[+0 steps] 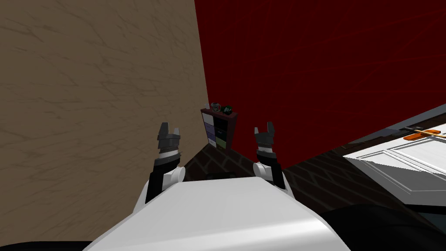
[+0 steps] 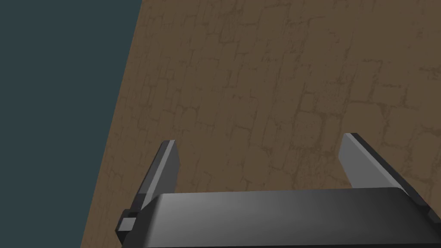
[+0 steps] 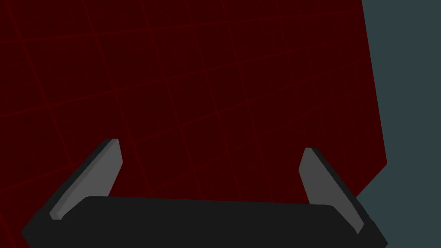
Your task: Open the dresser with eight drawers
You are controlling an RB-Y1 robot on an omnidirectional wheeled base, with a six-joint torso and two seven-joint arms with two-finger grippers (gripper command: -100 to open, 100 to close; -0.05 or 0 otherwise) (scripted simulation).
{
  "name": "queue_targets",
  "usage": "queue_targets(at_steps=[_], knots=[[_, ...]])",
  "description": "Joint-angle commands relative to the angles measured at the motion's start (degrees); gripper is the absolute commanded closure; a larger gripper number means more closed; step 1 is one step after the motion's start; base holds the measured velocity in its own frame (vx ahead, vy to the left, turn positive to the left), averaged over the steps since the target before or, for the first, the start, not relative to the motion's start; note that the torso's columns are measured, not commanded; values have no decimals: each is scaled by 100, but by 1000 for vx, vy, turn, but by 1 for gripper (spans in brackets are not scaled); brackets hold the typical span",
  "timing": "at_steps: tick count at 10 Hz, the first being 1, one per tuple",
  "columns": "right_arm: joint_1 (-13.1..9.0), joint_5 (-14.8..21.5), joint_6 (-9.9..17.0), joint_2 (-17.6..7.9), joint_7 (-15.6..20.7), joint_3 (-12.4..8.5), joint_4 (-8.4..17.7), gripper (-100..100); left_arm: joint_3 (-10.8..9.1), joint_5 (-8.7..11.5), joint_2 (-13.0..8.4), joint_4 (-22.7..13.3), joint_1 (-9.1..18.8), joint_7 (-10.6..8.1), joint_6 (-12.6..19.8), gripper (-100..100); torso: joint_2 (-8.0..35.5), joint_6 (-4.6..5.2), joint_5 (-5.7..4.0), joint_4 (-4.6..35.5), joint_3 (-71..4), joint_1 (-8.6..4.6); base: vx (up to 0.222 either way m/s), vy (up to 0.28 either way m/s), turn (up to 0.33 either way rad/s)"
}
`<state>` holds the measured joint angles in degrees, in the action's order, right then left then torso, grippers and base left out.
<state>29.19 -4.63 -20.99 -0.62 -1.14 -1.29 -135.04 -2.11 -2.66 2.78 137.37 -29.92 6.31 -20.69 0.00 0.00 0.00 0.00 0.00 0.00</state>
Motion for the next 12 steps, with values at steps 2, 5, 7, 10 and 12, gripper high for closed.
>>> queue_targets(at_steps=[2,5,7,10,12], knots=[[0,0,0,0,0,0,0,0,0,0,0,0,0,0,0,0,597,0,0,600,-1200,0,0,0,0],[0,0,0,0,0,0,-1,0,0,0,0,1,0,0,0,0,1845,0,0,1846,-3692,0,0,0,0],[0,0,-1,0,0,0,-2,0,0,0,0,1,0,0,-1,0,2693,0,0,2691,-5381,0,0,0,0],[0,0,-1,0,0,0,-2,0,14,-18,-244,-60,30,-5,-10,-100,3962,0,0,3960,-7919,0,4,-1,0],[1,0,0,0,0,0,1,0,48,-60,-580,-202,100,-16,-33,-100,4203,0,1,4204,-8428,1,22,-7,1]])
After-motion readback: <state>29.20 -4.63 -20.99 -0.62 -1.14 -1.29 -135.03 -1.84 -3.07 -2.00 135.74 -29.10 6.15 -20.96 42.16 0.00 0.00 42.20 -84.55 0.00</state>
